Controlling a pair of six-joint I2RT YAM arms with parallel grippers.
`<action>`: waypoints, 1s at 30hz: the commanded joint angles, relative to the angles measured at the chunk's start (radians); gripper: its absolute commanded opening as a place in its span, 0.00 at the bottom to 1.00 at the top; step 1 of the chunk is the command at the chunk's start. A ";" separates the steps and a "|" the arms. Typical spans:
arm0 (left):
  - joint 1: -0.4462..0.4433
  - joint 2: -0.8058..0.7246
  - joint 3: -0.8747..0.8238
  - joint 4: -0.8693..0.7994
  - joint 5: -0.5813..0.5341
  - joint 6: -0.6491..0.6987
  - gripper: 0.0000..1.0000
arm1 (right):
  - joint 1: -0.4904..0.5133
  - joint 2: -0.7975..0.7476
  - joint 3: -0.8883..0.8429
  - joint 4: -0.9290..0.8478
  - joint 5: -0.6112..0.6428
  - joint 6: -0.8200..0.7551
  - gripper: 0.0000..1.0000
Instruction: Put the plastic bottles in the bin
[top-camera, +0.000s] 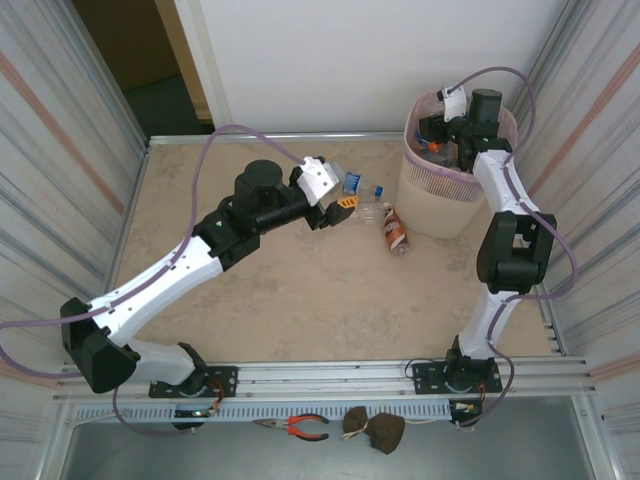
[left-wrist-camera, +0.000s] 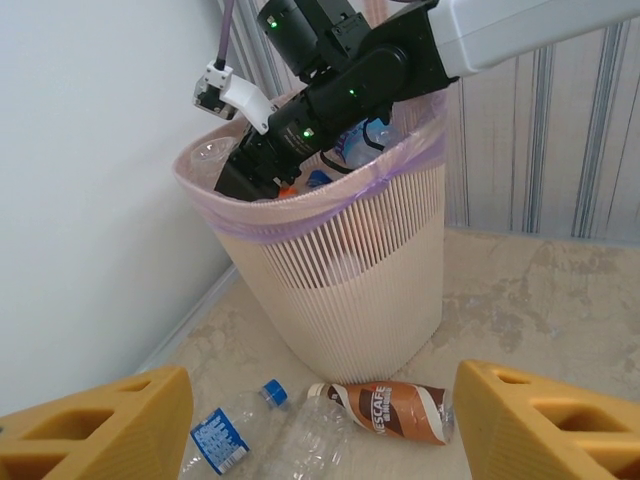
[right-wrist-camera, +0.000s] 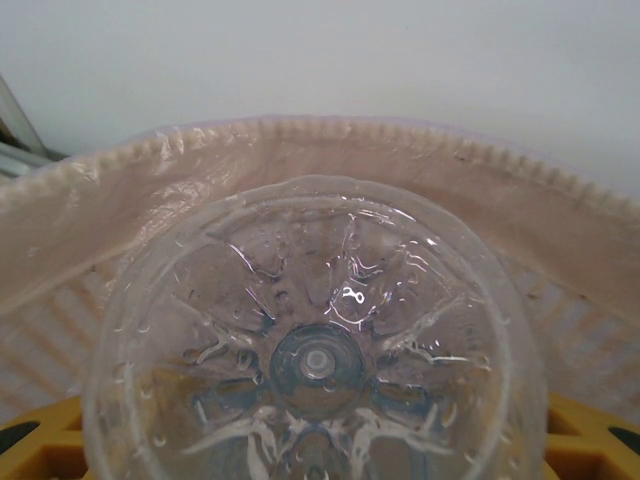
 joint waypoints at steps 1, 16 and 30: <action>-0.001 -0.043 -0.011 0.005 -0.011 -0.015 0.70 | 0.008 0.120 0.007 -0.267 0.054 -0.046 0.43; -0.001 -0.084 -0.030 0.016 -0.009 -0.029 0.70 | -0.004 -0.043 0.075 -0.295 0.032 0.019 0.76; -0.001 -0.108 -0.030 0.024 0.003 -0.032 0.70 | -0.018 -0.202 0.193 -0.316 -0.022 0.095 0.74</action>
